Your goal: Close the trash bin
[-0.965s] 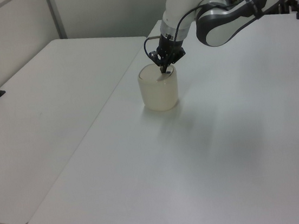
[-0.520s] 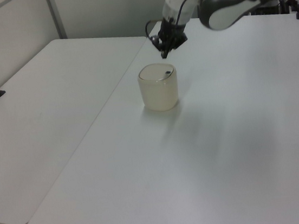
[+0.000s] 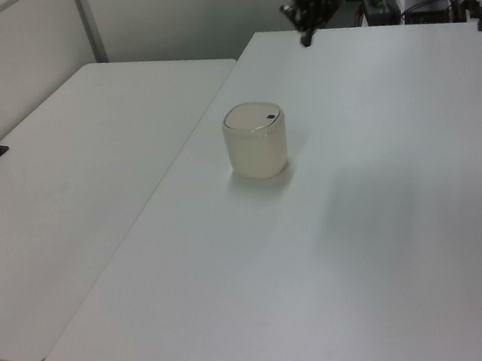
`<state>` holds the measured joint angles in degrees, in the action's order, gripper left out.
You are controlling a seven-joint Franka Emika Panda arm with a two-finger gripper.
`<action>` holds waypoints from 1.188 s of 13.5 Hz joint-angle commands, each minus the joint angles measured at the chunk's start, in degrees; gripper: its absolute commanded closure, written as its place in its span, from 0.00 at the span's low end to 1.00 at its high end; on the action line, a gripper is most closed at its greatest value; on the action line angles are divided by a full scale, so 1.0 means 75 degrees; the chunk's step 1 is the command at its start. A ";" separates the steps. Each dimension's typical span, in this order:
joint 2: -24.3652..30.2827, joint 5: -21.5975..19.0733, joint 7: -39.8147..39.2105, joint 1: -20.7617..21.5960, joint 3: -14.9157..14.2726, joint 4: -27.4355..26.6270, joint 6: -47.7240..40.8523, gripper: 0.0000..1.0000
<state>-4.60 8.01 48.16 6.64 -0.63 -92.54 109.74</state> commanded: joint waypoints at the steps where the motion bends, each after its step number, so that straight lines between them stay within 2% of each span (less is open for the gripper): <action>1: 0.0706 -0.0445 -0.1868 -0.0309 0.0096 -0.0400 -0.1304 0.67; 2: 0.0858 -0.0701 -0.2339 -0.0403 0.0073 -0.0376 -0.1551 0.48; 3: 0.0987 -0.0774 -0.2657 -0.0555 0.0096 -0.0376 -0.1635 0.31; 4: 0.1023 -0.0774 -0.2753 -0.0603 0.0096 -0.0365 -0.1694 0.19; 5: 0.1023 -0.0774 -0.2858 -0.0603 0.0096 -0.0353 -0.1718 0.00; 6: 0.0988 -0.0763 -0.3057 -0.0615 0.0096 -0.0341 -0.1683 0.00; 8: 0.0953 -0.0739 -0.4621 -0.0638 0.0096 -0.0329 -0.1636 0.00; 9: 0.0907 -0.0739 -0.5081 -0.0801 0.0096 -0.0225 -0.1647 0.00; 10: 0.0767 -0.0751 -0.5237 -0.1000 0.0096 -0.0177 -0.1647 0.00; 16: 0.0765 -0.0739 -0.5332 -0.1025 0.0096 -0.0200 -0.1332 0.00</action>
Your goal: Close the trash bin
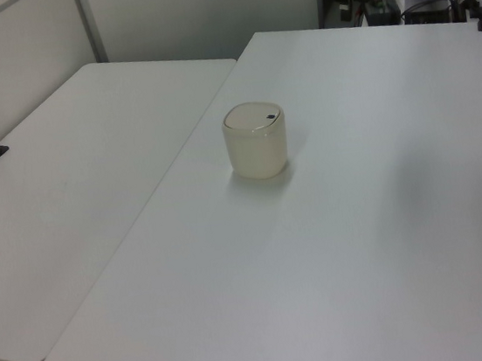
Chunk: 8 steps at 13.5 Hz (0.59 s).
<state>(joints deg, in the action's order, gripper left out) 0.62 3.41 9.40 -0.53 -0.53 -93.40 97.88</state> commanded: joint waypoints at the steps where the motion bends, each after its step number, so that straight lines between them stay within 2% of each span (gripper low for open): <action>1: 0.0058 -0.0126 -0.0221 -0.0081 0.0082 -0.0062 0.0262 0.00; 8: 0.0116 -0.0162 -0.0268 0.0012 0.0188 -0.0062 -0.0159 0.00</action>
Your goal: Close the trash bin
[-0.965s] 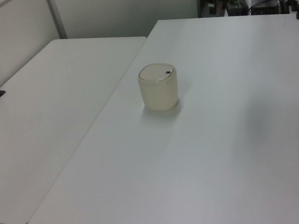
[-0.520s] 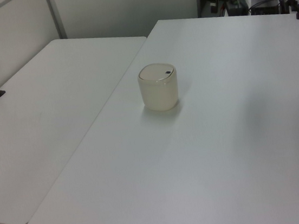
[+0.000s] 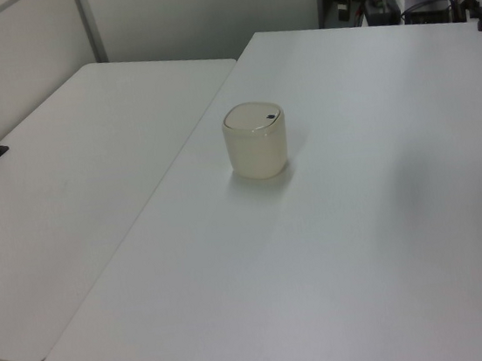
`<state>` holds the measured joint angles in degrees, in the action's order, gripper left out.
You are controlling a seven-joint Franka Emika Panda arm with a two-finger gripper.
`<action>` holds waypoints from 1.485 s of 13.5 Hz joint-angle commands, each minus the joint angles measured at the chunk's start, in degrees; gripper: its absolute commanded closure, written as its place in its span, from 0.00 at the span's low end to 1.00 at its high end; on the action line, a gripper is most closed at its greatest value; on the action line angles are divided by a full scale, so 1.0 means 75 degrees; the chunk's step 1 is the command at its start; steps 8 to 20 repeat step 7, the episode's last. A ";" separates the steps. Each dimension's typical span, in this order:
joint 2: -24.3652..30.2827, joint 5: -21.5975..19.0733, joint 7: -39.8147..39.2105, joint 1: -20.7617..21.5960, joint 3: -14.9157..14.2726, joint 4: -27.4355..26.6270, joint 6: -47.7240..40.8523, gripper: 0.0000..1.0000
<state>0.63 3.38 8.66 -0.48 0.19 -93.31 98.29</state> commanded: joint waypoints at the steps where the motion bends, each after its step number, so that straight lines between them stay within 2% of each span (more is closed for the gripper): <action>1: 0.0149 -0.0146 -0.0193 0.0122 0.0058 -0.0097 -0.0204 0.00; 5: 0.0126 -0.0135 -0.0614 0.0228 0.0046 -0.0133 -0.0133 0.00; 20: 0.0103 -0.0135 -0.0603 0.0228 0.0046 -0.0133 -0.0121 0.00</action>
